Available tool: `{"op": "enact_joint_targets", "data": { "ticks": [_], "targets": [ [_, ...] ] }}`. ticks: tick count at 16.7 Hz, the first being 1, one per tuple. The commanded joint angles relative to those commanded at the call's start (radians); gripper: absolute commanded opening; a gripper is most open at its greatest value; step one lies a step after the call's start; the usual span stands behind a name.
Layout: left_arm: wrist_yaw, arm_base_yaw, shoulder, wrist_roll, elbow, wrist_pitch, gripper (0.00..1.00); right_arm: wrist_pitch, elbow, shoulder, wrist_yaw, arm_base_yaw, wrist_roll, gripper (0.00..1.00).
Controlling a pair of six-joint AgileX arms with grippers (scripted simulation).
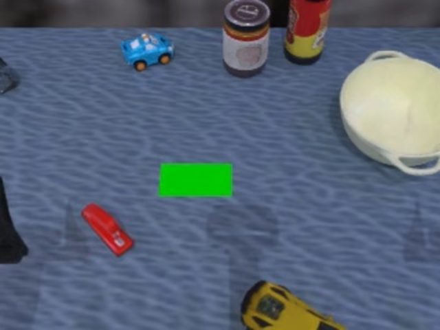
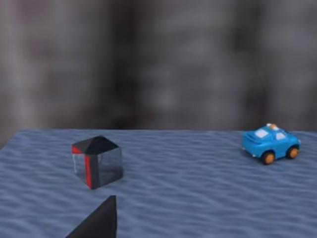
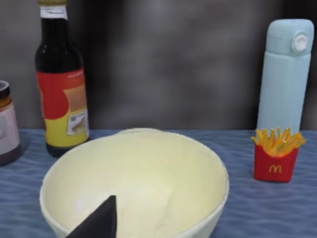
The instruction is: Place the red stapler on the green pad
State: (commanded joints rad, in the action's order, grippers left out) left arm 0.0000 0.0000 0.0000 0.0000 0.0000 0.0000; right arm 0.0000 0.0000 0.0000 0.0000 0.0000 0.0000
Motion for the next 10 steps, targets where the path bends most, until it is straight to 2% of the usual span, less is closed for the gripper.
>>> {"op": "enact_joint_targets", "data": {
  "ticks": [5, 10],
  "targets": [
    [0.002, -0.016, 0.062, -0.05, 0.061, -0.049, 1.0, 0.0, 0.0, 0.0, 0.0, 0.0, 0.0, 1.0],
    [0.0, -0.077, 0.376, -0.26, 0.324, -0.264, 1.0, 0.0, 0.0, 0.0, 0.0, 0.0, 0.0, 1.0]
  ]
}}
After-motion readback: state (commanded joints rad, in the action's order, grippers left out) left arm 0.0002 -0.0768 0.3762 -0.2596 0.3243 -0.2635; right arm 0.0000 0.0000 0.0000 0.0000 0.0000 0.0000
